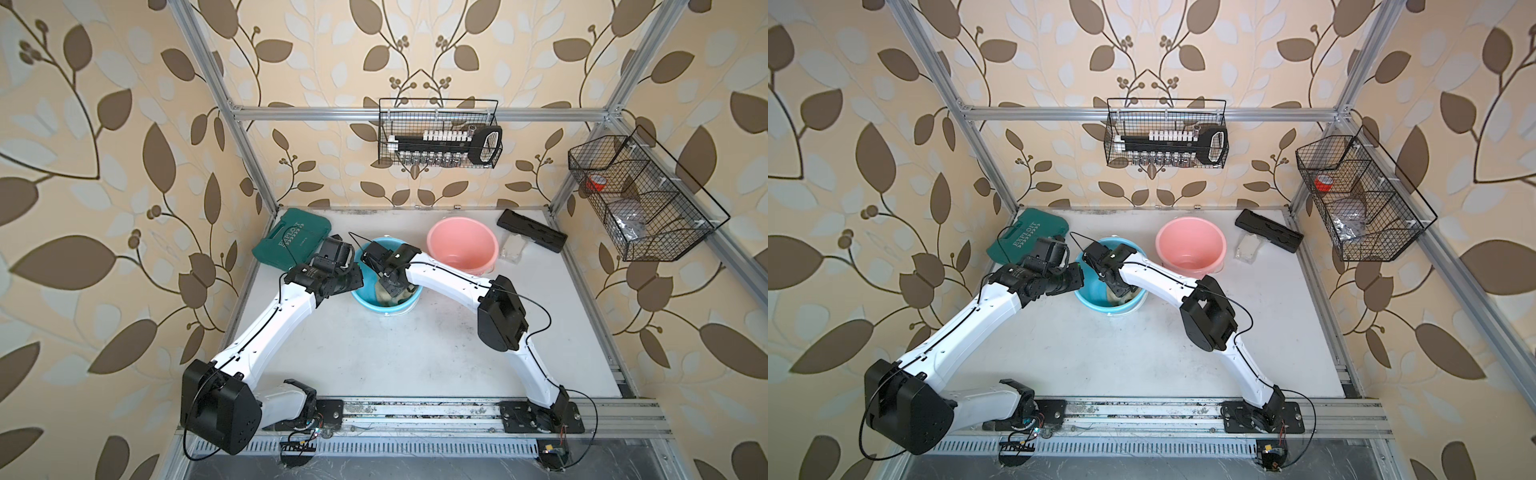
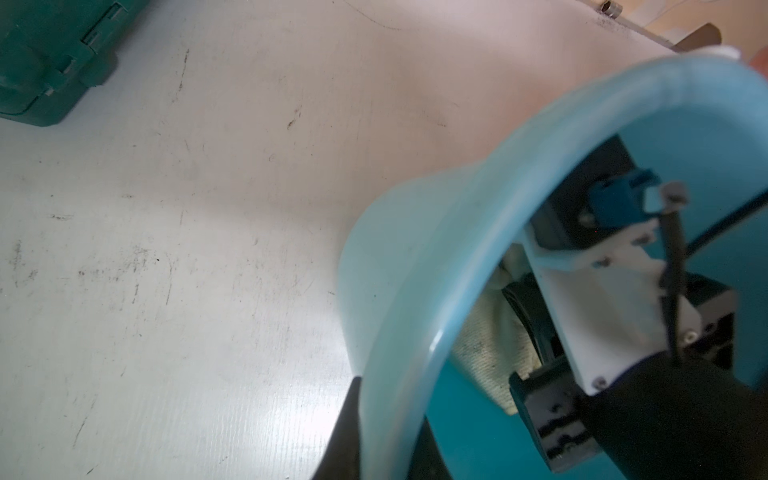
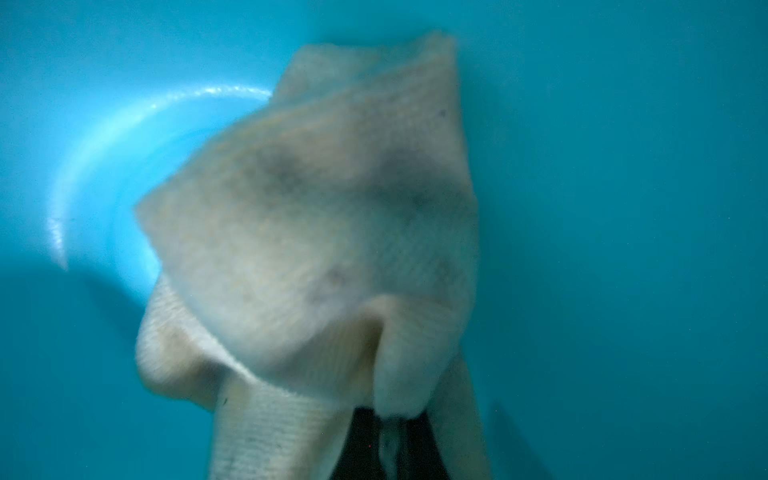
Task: Wipe the inside of the bucket with a cloth
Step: Wipe the dirt from the inside of the bucket.
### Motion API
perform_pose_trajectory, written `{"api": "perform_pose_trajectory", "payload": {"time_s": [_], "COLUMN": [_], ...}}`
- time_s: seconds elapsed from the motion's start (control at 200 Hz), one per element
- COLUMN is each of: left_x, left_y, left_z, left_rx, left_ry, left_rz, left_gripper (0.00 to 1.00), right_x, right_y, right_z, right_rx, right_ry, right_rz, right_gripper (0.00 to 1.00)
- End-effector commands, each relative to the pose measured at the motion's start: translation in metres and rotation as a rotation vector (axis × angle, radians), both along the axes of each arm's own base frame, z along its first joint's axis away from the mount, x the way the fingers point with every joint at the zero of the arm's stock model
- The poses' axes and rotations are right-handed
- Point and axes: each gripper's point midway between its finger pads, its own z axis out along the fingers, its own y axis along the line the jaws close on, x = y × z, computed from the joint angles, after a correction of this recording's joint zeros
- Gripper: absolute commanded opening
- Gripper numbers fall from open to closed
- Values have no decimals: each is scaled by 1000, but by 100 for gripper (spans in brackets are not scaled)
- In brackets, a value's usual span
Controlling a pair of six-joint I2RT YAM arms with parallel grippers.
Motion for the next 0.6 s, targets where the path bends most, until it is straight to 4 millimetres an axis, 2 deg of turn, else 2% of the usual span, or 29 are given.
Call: {"api": "perform_pose_trajectory", "payload": {"time_s": [0.0, 0.225, 0.445, 0.595], "left_x": [-18, -31, -51, -63], "left_y": [-6, -15, -26, -34], "left_z": [1, -10, -17, -16], "left_rx": [-8, -51, -138, -193], "left_ry": [45, 146, 243, 297], "left_rz": [-71, -88, -107, -124], "left_gripper": [0, 0, 0, 0], "right_x": [22, 39, 53, 58], "right_y": [-14, 2, 23, 38], "right_z": [-7, -15, -7, -8], "right_rx": [0, 139, 351, 474], "right_ry": [-45, -74, -178, -207], "right_rz": [-118, -191, -231, -226], "right_gripper": [0, 0, 0, 0]}}
